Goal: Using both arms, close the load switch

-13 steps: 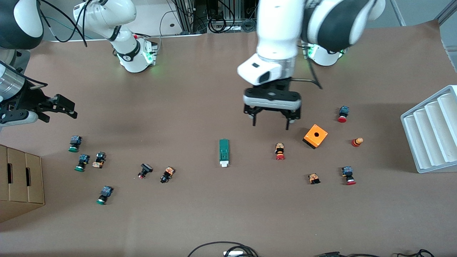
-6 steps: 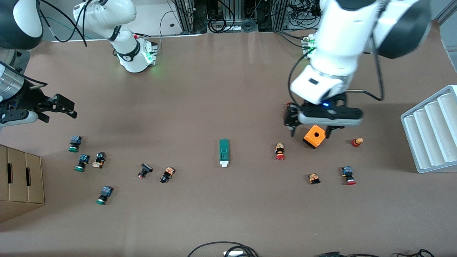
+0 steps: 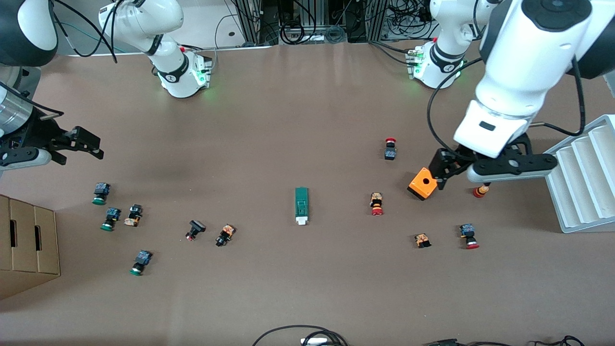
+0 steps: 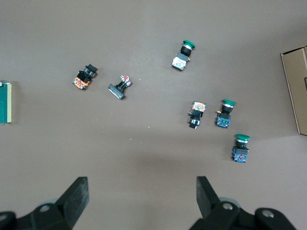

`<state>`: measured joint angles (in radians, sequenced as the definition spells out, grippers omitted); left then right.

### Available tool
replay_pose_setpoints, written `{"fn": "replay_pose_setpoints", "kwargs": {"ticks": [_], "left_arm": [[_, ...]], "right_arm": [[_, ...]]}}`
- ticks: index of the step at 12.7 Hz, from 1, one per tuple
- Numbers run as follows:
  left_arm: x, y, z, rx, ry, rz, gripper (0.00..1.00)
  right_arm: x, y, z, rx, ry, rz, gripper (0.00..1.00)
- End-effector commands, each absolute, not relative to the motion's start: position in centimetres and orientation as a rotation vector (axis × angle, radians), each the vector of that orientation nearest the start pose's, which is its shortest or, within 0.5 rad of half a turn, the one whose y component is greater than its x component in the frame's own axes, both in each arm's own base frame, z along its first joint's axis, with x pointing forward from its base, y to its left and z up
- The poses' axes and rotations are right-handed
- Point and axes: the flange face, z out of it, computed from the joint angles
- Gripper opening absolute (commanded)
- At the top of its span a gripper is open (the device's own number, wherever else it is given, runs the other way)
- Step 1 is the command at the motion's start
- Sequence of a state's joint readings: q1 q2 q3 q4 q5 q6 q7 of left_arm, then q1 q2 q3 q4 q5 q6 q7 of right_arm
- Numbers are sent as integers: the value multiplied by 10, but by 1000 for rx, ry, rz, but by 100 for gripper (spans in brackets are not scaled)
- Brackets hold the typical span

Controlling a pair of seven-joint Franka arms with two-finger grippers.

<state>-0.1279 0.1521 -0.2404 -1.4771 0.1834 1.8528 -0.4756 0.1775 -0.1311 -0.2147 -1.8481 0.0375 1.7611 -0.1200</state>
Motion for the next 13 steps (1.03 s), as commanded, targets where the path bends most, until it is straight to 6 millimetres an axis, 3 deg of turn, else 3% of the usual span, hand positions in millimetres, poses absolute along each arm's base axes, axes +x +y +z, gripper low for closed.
{"fn": "replay_pose_setpoints", "kwargs": {"ticks": [1,7,11,13], "left_arm": [[599,-166,612,-3136,-214,-354,100],[613,-71,604,-3167,-180,-243,100],[610,-32,609,-3185,-191,-182,100],[604,-16,633,-3177,-183,-132,100]], "right_arm": [[525,-23,585,-3083,-137,-64,100],[524,-23,585,-3082,-137,-55,100],[524,-19,584,-3084,-147,-52,100],[524,-19,584,-3084,-147,-52,100]]}}
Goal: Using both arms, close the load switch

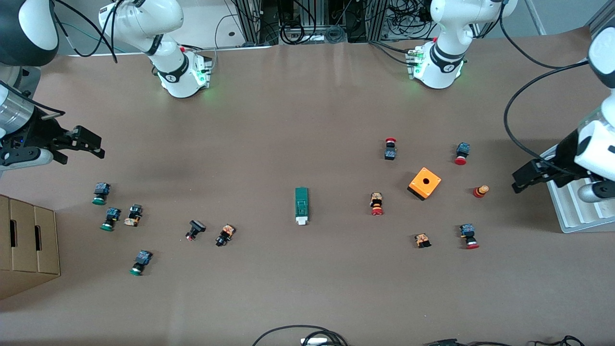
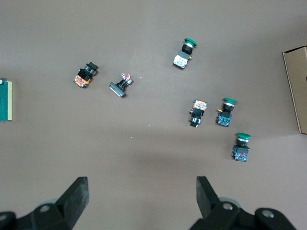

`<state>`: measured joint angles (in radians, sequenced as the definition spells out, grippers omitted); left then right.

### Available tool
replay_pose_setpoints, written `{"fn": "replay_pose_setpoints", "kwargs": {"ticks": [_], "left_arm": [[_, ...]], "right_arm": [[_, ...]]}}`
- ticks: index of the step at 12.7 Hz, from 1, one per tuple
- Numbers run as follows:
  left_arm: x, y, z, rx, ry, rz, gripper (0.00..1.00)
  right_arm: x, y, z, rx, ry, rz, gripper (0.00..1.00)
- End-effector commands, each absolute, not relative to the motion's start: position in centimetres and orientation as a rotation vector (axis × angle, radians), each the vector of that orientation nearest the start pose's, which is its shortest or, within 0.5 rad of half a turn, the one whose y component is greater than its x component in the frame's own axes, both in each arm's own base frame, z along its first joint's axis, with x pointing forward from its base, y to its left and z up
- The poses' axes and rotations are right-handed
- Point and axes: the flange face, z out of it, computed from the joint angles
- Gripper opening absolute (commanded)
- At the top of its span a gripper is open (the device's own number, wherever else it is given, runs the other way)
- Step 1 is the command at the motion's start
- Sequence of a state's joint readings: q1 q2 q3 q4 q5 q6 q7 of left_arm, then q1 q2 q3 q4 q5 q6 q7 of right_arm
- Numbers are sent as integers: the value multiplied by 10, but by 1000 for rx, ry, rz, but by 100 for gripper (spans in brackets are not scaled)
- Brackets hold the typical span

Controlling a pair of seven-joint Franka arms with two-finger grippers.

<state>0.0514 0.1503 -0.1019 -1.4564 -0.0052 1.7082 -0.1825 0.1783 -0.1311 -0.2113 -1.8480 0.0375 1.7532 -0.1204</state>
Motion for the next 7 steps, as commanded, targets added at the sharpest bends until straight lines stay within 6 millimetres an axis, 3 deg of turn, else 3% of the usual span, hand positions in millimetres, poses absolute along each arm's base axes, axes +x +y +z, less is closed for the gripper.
{"fn": "replay_pose_setpoints", "kwargs": {"ticks": [1,7], "left_arm": [[601,-14,640,-3173,-182,-116,100],[581,-15,646,-3167,-153,-80,100]], "right_arm": [[524,-20,584,-3084,-147,-52,100],[524,-20,584,-3085,-147,-52,100]]}}
